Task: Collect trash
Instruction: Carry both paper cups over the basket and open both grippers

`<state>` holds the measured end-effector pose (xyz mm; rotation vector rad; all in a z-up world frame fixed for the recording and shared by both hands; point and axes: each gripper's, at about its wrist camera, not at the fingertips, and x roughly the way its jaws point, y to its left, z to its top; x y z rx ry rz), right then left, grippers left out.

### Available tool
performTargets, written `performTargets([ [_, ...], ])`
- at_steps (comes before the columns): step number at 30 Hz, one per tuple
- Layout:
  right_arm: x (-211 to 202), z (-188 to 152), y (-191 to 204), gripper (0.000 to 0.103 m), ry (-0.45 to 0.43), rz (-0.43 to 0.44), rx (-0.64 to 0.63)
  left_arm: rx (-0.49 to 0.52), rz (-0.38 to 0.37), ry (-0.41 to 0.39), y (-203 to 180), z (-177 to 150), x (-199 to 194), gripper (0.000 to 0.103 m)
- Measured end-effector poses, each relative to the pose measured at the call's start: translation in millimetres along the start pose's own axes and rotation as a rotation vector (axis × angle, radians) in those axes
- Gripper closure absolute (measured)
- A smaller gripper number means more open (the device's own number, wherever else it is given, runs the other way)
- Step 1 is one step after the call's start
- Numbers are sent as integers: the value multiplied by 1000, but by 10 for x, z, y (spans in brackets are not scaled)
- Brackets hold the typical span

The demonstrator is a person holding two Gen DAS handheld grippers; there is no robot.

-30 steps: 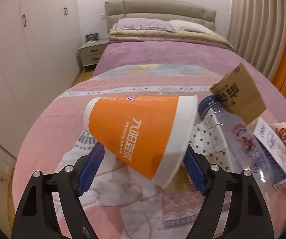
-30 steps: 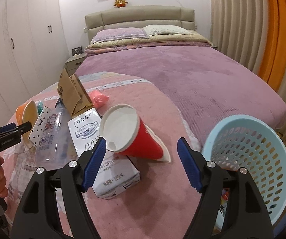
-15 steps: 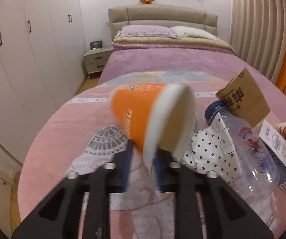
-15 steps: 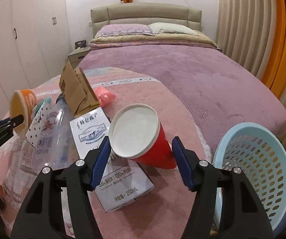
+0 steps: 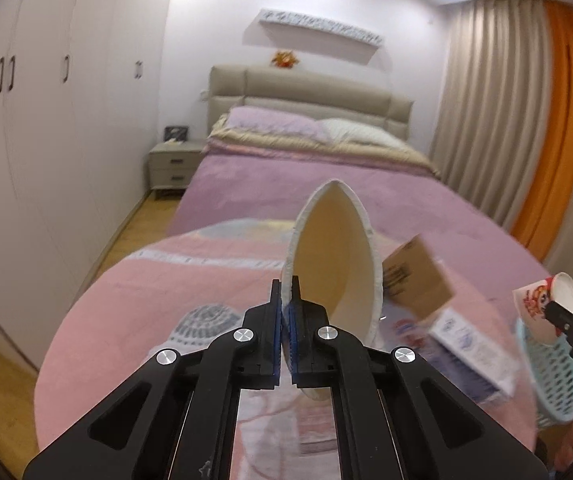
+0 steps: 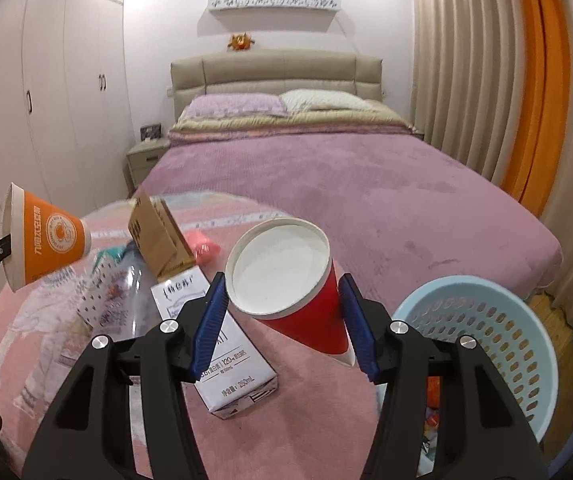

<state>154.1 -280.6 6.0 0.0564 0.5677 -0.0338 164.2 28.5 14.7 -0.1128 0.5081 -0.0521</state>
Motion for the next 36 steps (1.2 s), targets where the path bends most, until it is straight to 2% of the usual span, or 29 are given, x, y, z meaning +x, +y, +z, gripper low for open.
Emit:
performTargets([
  [7,-457,126,-330,50,-93,-52,57,54,-147,-84,-494,172,-349,102],
  [15,-778,125,-893,50,-134,-135,159,121,-345,-76,-1322,212,-406,102],
  [20,-786,32,-1288,50,-96,-179,239,209,-435,-51,-1992,91,-350,102],
  [25,-724,-96,-1636,50,-43,-194,320,265,-509,24,-2500,-85,-154,102],
  [29,-629,-214,-1867,50,10,-192,373,287,-545,93,-2764,-202,75,102],
  [36,-405,-414,-2044,50,99,-187,421,307,-576,188,-2981,-433,386,102],
])
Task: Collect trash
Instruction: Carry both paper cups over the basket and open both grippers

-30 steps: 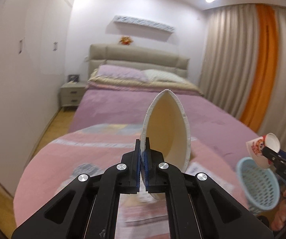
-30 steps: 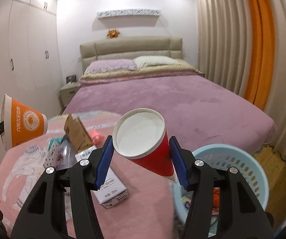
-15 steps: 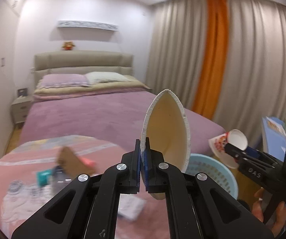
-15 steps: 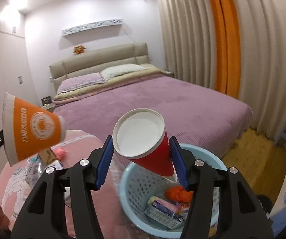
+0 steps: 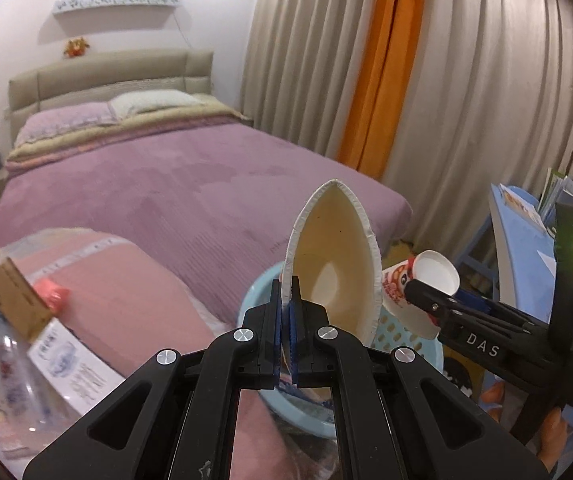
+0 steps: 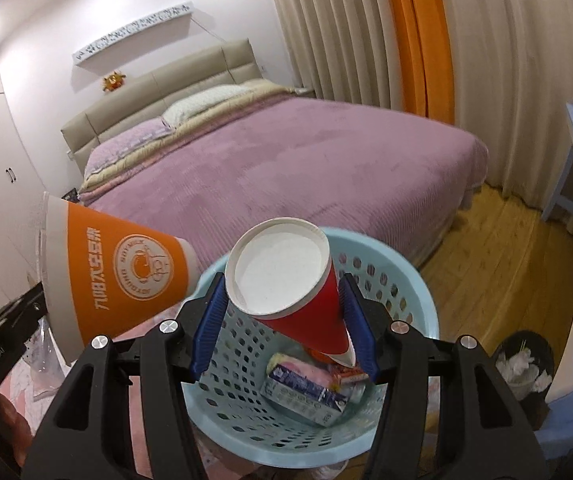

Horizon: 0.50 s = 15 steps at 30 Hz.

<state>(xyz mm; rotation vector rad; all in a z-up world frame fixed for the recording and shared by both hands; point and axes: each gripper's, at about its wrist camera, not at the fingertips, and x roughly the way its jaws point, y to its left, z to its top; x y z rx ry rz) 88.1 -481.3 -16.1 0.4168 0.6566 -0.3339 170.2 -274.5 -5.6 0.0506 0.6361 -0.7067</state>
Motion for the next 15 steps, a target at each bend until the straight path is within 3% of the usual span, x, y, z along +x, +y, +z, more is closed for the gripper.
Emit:
performTargets([
  [5,137,-58,-75,48,38,-11,15,1,18,43,3,-80,160,100],
  [6,168,-58,-94,48,49,-8,16,-1,27,49,-8,-72,178,95],
  [7,208,-69,-103,48,65,-7,18,-4,30,59,6,-92,215,82],
  [10,252,-89,-139,42,77,-16,20,-1,41,58,-2,-126,208,59],
  [15,250,-123,-129,42,85,-2,18,1,38,37,5,-123,77,51],
])
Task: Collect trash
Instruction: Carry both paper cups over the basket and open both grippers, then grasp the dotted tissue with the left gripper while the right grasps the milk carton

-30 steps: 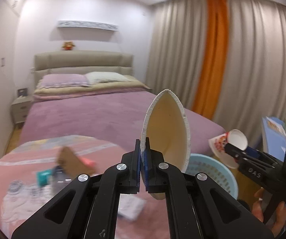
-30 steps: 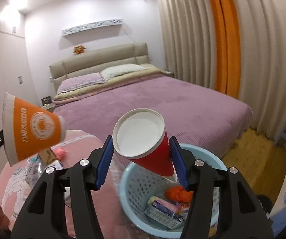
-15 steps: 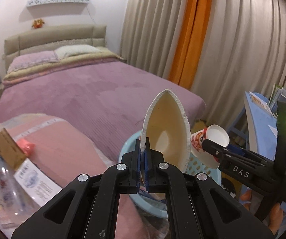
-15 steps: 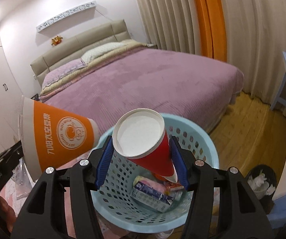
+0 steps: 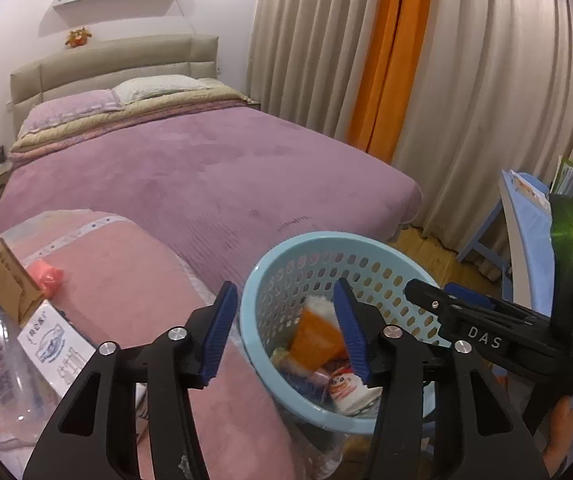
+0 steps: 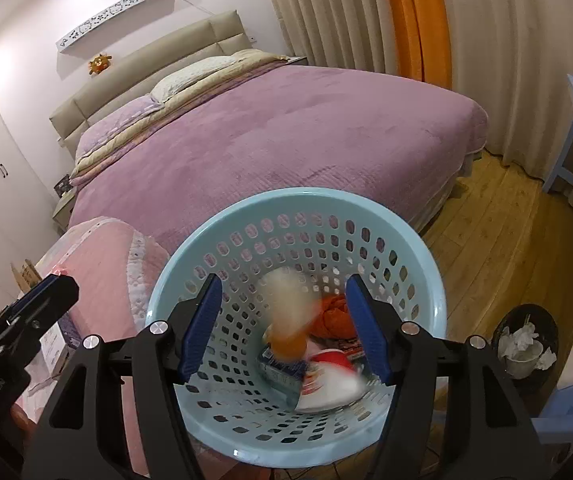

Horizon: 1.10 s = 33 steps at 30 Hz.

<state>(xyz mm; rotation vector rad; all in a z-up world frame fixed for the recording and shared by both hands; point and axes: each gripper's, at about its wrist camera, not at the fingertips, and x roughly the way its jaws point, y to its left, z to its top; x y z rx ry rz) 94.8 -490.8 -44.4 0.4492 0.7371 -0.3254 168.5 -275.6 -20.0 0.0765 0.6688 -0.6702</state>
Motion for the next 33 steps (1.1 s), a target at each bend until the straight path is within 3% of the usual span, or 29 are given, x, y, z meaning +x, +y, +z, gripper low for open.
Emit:
performTargets([
  [13,-388,-40,591,42,-94,111,-140,-55,70,-147,359,49,-784,47],
  [20,-565,-138,1075,42,-142,198,-237,-142,146,-204,812,-14,-1243,47],
  [28,-513,-316,1628,41,-112,255,-351,-297,250,-190,1563,-263,-1599,47],
  [33,-343,-438,1918,39,-64,284,-402,-320,309,-128,1964,-512,-1648,47],
])
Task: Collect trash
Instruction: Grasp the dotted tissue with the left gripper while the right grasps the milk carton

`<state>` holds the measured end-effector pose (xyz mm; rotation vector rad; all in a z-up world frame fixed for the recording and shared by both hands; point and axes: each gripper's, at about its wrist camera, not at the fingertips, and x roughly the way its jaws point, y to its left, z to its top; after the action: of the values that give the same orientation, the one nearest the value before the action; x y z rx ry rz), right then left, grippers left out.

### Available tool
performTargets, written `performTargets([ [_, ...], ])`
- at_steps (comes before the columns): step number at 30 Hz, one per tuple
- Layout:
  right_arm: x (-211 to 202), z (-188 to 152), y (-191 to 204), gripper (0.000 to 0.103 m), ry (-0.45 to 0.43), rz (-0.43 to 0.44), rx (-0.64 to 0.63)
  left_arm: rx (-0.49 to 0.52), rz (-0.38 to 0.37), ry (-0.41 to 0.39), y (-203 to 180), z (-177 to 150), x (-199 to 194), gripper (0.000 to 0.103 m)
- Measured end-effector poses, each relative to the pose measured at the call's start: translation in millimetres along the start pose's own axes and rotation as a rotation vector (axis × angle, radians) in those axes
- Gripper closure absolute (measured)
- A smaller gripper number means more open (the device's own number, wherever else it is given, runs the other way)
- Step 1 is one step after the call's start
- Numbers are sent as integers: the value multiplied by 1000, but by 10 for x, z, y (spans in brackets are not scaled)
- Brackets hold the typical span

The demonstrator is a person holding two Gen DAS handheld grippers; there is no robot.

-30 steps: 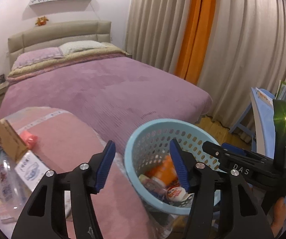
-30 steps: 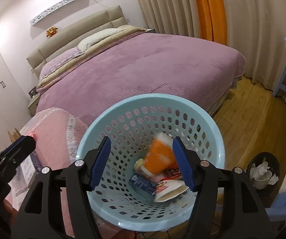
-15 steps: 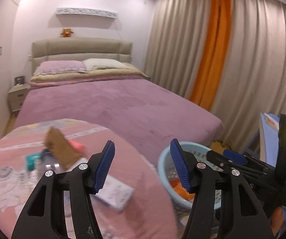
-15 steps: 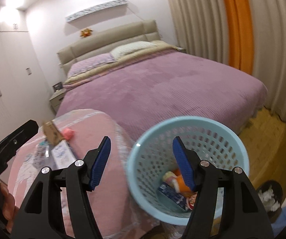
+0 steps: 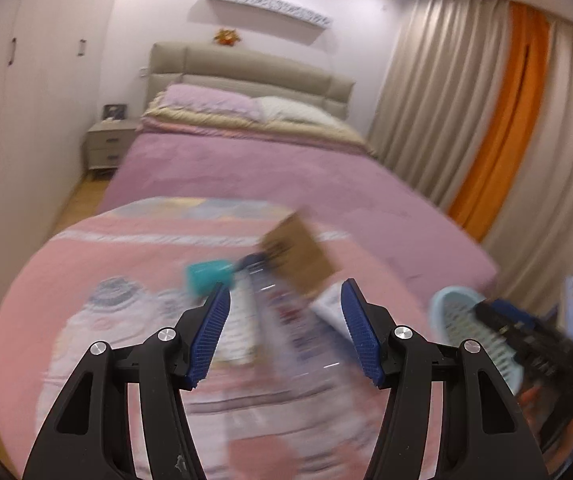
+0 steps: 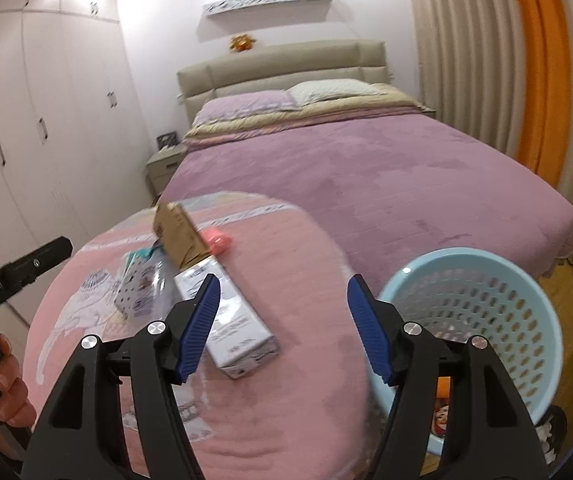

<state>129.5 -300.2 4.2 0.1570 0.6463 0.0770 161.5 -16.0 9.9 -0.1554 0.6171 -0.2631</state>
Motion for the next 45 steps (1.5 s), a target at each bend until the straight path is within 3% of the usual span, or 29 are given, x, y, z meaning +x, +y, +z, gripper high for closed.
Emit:
performTargets([
  [6,428,-74,237,33,111,76,-5,-39,11,109,381,-121,241,47],
  [14,678,-199,377,33,157,20,-80,-32,-14,187,372,-200,597,47],
  [18,738,-212,342,33,170,15,-90,-49,-23,229,400,-229,748,67],
  [21,785,-210,321,32,181,16,-97,-65,-26,251,450,-261,834,71],
  [30,952,-204,441,32,206,40,-147,-50,-7,257,418,-263,922,71],
  [32,991,-210,481,32,213,36,-164,-48,-7,259,404,-261,949,74],
  [37,1062,-201,508,31,220,43,-169,-57,-32,251,406,-279,923,94],
  [45,1117,-219,587,32,232,26,-190,-58,-22,196,396,-244,692,100],
])
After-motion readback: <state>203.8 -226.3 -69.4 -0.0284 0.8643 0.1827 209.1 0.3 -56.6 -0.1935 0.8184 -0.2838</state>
